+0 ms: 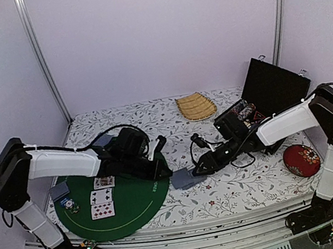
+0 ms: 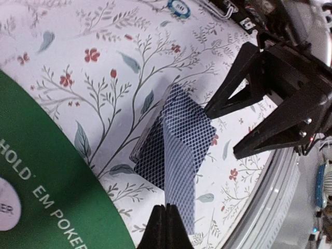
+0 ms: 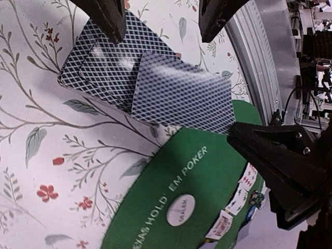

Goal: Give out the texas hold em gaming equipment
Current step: Pick up the poker card from the face-down deck piles, then distribute the poker card in the community card area.

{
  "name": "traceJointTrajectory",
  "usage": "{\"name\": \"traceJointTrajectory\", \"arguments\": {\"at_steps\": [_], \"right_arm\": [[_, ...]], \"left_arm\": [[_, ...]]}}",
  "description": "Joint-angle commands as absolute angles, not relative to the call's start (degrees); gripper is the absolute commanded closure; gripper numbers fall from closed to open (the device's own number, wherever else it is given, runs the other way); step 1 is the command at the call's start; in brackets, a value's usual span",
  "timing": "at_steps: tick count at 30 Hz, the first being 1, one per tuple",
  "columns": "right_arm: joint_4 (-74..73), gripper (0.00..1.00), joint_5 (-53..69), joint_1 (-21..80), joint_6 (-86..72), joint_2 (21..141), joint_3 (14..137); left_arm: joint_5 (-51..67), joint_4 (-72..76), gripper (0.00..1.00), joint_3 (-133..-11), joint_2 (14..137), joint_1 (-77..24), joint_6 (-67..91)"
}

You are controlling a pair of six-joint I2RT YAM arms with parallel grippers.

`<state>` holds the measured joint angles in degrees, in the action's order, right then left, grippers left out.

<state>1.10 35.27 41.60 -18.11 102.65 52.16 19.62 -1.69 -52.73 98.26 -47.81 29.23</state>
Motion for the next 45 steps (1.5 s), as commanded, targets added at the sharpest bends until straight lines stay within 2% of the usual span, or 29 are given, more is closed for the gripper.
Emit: {"name": "traceJointTrajectory", "arguments": {"at_steps": [1, 7, 13, 19, 24, 36, 45], "right_arm": [[1.1, 0.48, 36.3, 41.2, -14.9, 96.1, 54.4], [-0.2, 0.46, 35.5, 41.1, -12.1, 93.9, 54.9], [-1.2, 0.45, 36.0, 41.0, -10.8, 95.4, 56.4], [-2.9, 0.44, 36.4, 41.1, -9.3, 97.1, 58.1], [-3.7, 0.44, 35.5, 41.1, -8.9, 96.9, 57.9], [-4.9, 0.44, 35.2, 41.1, -8.9, 98.1, 58.8], [-6.0, 0.43, 35.1, 41.1, -8.9, 98.8, 59.8]], "left_arm": [[16.9, -18.1, 1.00, -60.5, 92.1, -45.4, 15.0], [9.0, -37.8, 1.00, -69.7, 85.7, -34.0, 2.0], [1.4, -37.5, 1.00, -67.8, 82.8, -23.1, -12.7], [12.1, -35.7, 1.00, -70.9, 89.7, -12.7, -26.5], [20.4, -36.1, 1.00, -75.1, 96.7, -5.5, -31.7], [31.8, -38.0, 1.00, -79.6, 111.3, -1.5, -36.4], [23.4, -37.0, 1.00, -81.7, 119.1, -1.2, -36.7]]}}
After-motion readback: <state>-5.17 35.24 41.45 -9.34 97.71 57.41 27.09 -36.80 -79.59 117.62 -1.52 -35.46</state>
